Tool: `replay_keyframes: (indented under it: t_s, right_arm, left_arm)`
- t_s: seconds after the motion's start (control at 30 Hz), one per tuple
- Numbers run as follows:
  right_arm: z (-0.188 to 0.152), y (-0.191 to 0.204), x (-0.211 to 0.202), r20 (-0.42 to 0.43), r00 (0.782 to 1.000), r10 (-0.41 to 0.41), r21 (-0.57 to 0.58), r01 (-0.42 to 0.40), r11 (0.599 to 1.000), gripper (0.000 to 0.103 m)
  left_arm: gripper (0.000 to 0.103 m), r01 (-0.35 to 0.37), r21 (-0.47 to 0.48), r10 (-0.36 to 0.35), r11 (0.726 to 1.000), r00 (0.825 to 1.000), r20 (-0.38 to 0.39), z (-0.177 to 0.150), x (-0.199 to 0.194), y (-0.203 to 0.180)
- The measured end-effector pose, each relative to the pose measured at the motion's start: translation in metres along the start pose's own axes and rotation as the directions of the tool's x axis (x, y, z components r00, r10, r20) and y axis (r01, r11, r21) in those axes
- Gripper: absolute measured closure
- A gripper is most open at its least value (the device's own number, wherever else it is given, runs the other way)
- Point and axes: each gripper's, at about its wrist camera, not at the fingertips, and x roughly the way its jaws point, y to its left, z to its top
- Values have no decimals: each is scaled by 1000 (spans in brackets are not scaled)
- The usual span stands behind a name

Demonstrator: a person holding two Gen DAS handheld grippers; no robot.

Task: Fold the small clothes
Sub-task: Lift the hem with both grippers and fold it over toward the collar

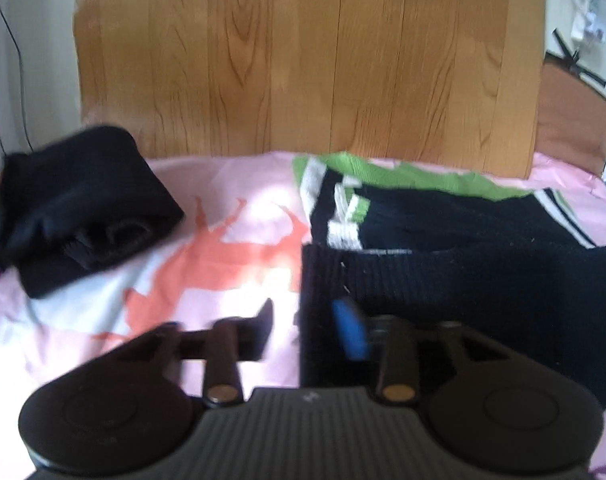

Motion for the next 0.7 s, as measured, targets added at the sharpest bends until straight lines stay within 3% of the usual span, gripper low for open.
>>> replay_keyframes:
  t_s: [0.1,0.2,0.27,0.33,0.37,0.5,0.57,0.7]
  right_arm:
    - [3,-5,-25,21,999,38,4,-38,999,73]
    - [-2,-8,-40,-11,985,171,44,-170,984,73]
    - [-7,-6,-37,-89,972,218,26,-217,976,73]
    - [-11,-6,-23,-207,957,203,9,-206,978,75]
    - [-7,-6,-21,-214,955,205,11,-207,978,78]
    - [39,-5,-18,-147,960,239,33,-237,971,73]
    - [61,2,-6,-138,949,283,49,-279,959,73]
    - [108,27,64,-193,940,281,34,-280,959,69]
  left_arm:
    - [58,19,-16,-19,1000,999,29,3,-14,7]
    - [58,33,-2,-33,999,999,13,5,-17,7]
    - [60,51,5,-51,999,998,-27,10,-13,7]
    - [60,53,9,-53,999,998,-33,20,-13,10]
    - [60,47,5,-46,999,999,-26,28,-14,11]
    - [59,94,-26,-94,995,996,1,64,-12,7]
    - [57,108,10,-108,994,994,-2,89,1,-8]
    - [53,92,116,-89,989,996,-29,141,56,-53]
